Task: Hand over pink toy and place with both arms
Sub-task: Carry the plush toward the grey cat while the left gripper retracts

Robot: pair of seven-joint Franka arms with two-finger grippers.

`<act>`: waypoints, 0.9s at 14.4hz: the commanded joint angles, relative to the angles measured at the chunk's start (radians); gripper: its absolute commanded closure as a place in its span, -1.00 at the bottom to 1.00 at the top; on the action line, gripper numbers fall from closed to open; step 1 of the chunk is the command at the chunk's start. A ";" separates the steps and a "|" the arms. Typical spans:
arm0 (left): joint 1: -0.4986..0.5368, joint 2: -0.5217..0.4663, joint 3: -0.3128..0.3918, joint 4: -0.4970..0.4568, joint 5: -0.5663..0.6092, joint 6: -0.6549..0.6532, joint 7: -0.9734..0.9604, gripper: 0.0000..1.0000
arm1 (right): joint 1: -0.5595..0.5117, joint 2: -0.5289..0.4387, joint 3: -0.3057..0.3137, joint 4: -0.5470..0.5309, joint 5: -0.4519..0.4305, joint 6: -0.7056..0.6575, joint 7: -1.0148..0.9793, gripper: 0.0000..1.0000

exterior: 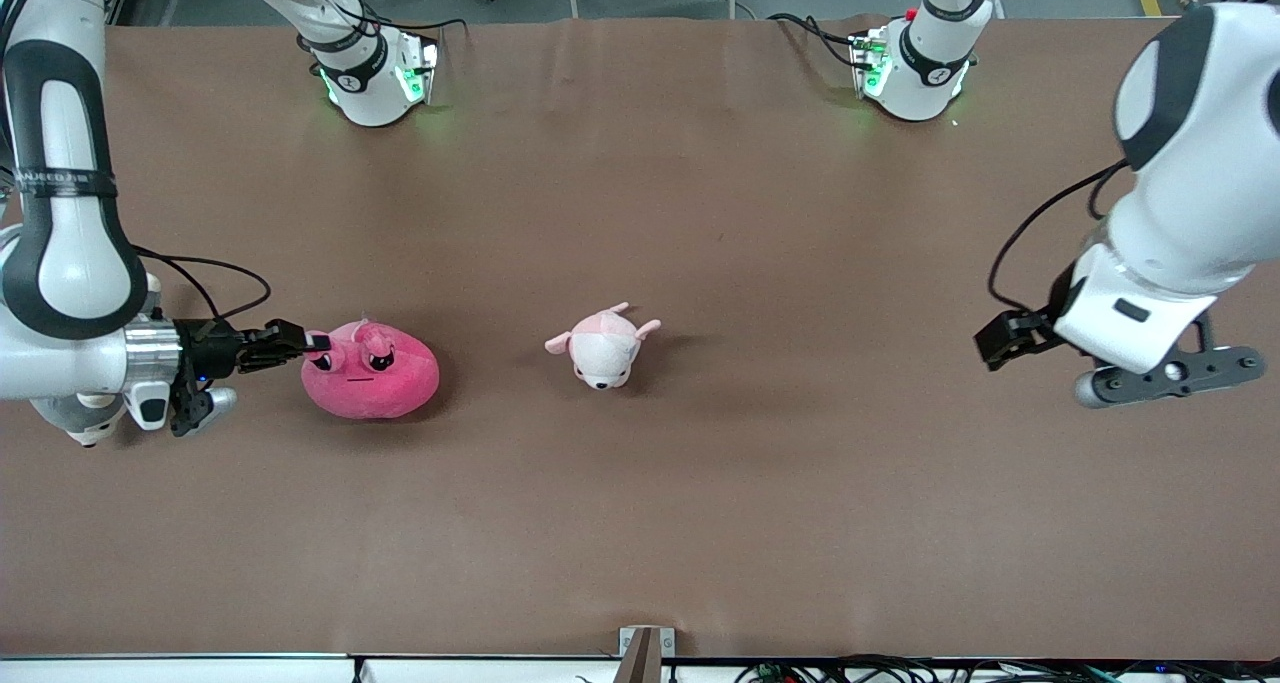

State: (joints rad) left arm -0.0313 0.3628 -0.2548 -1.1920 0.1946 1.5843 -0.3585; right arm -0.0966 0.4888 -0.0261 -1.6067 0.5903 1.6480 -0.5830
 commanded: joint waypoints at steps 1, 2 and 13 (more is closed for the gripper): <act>0.033 -0.044 -0.011 -0.017 0.003 -0.070 0.084 -1.00 | -0.035 0.025 0.017 0.030 0.026 -0.017 -0.059 0.99; 0.039 -0.059 -0.009 -0.017 -0.001 -0.078 0.107 -1.00 | -0.037 0.028 0.015 0.030 0.026 -0.017 -0.079 0.99; -0.057 -0.263 0.218 -0.239 -0.172 -0.130 0.280 -1.00 | -0.072 0.048 0.017 0.045 0.026 -0.079 -0.185 0.99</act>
State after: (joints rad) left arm -0.0556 0.2200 -0.0929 -1.2946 0.0636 1.4401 -0.0958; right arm -0.1328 0.5148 -0.0255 -1.5854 0.5914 1.5925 -0.7370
